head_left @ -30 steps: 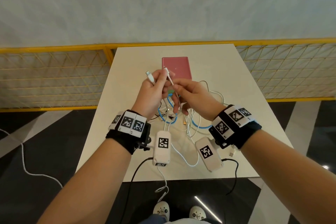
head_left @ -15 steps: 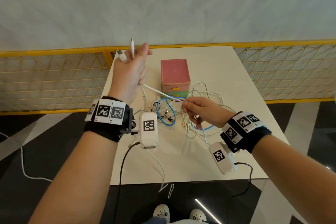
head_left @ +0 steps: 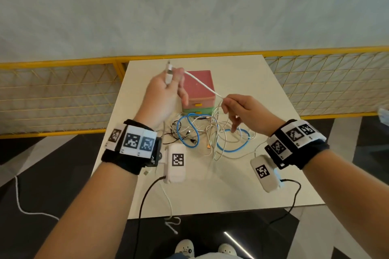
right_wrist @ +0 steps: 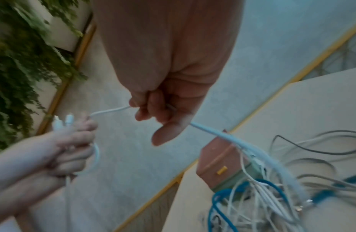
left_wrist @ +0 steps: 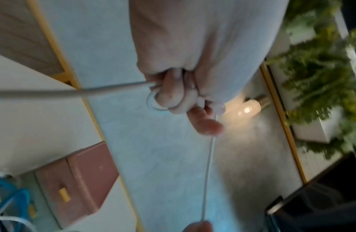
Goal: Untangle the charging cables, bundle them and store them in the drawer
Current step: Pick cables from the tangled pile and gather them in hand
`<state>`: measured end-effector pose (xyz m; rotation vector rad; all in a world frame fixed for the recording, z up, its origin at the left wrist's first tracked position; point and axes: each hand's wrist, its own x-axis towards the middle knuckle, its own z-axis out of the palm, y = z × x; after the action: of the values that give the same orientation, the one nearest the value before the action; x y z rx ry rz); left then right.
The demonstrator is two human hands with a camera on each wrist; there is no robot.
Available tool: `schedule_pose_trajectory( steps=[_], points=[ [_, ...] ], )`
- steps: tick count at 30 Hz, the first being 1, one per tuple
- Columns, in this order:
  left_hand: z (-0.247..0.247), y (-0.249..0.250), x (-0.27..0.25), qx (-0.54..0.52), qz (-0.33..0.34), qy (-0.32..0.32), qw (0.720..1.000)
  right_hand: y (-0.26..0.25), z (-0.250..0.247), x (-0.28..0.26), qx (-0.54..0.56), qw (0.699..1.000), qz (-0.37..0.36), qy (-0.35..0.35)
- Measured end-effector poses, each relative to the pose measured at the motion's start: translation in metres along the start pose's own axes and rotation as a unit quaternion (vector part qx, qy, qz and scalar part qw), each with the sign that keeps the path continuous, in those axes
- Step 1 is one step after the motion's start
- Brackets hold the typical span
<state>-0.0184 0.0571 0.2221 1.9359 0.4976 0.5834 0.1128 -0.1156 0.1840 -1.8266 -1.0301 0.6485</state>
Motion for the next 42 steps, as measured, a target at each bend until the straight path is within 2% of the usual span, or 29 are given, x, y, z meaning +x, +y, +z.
schedule_pose_trajectory(
  steps=[3, 5, 7, 9, 10, 11, 12, 13, 15, 17, 19, 21, 23, 26, 27, 29, 30, 32, 34, 36, 39, 40, 42],
  points=[
    [-0.01, -0.009, 0.011, -0.04, -0.016, 0.127, 0.991, 0.016, 0.003, 0.0, 0.008, 0.999, 0.042, -0.018],
    [-0.012, -0.008, 0.012, -0.005, -0.026, 0.154, 0.988, 0.025, 0.005, 0.0, -0.013, 0.998, 0.058, -0.025],
    [-0.005, -0.004, 0.008, 0.045, 0.019, 0.086, 0.995, 0.024, 0.008, -0.001, -0.055, 0.997, 0.047, -0.027],
    [0.014, -0.001, 0.0, 0.121, 0.053, -0.061, 0.989, 0.011, 0.01, 0.001, -0.077, 0.997, 0.021, -0.023],
    [0.026, -0.002, -0.004, 0.158, 0.048, -0.136, 0.977, 0.003, 0.011, 0.003, -0.081, 0.997, 0.0, -0.015],
    [0.035, -0.005, -0.007, 0.179, 0.031, -0.182, 0.966, -0.004, 0.011, 0.005, -0.086, 0.996, -0.021, -0.003],
    [0.04, -0.006, -0.01, 0.177, 0.009, -0.201, 0.964, -0.007, 0.009, 0.007, -0.091, 0.995, -0.039, 0.014],
    [0.042, -0.009, -0.011, 0.164, -0.008, -0.195, 0.967, -0.008, 0.006, 0.009, -0.095, 0.994, -0.05, 0.028],
    [0.036, -0.004, -0.009, 0.139, -0.011, -0.128, 0.982, -0.004, 0.002, 0.011, -0.081, 0.995, -0.054, 0.032],
    [0.019, 0.003, -0.001, 0.088, 0.017, -0.013, 0.996, 0.011, 0.001, 0.012, -0.042, 0.998, -0.037, 0.015],
    [-0.003, 0.008, 0.012, -0.004, 0.031, 0.122, 0.992, 0.028, 0.005, 0.013, -0.027, 1.0, -0.004, 0.001],
    [-0.021, 0.01, 0.023, -0.057, 0.016, 0.179, 0.982, 0.04, 0.011, 0.017, -0.067, 0.998, 0.017, 0.009],
    [-0.026, 0.007, 0.024, -0.025, 0.005, 0.187, 0.982, 0.039, 0.015, 0.023, -0.11, 0.994, 0.011, 0.014],
    [-0.019, 0.002, 0.012, 0.023, 0.093, 0.185, 0.978, 0.023, 0.017, 0.033, -0.139, 0.99, -0.024, 0.018],
    [-0.012, 0.0, 0.007, 0.029, 0.125, 0.15, 0.98, 0.015, 0.018, 0.035, -0.154, 0.987, -0.036, 0.016],
    [0.003, -0.003, 0.0, 0.099, 0.132, 0.034, 0.986, 0.001, 0.018, 0.038, -0.17, 0.983, -0.067, 0.009],
    [0.01, -0.004, -0.002, 0.16, 0.116, -0.025, 0.98, -0.006, 0.018, 0.038, -0.175, 0.981, -0.086, 0.006],
    [0.014, -0.009, -0.002, 0.23, 0.067, -0.095, 0.966, -0.017, 0.017, 0.038, -0.18, 0.976, -0.117, 0.016],
    [0.012, -0.011, 0.001, 0.229, 0.067, -0.087, 0.967, -0.02, 0.015, 0.038, -0.175, 0.975, -0.137, 0.024],
    [0.006, -0.008, 0.004, 0.216, 0.104, -0.021, 0.971, -0.016, 0.015, 0.038, -0.162, 0.976, -0.141, 0.02],
    [-0.01, 0.002, 0.009, 0.143, 0.129, 0.096, 0.977, -0.001, 0.017, 0.037, -0.159, 0.981, -0.108, 0.031],
    [-0.016, 0.004, 0.011, 0.13, 0.134, 0.103, 0.977, 0.003, 0.016, 0.036, -0.162, 0.982, -0.094, 0.033],
    [-0.023, 0.008, 0.008, 0.124, 0.135, 0.064, 0.981, 0.003, 0.015, 0.03, -0.159, 0.984, -0.077, 0.022]
  ],
)
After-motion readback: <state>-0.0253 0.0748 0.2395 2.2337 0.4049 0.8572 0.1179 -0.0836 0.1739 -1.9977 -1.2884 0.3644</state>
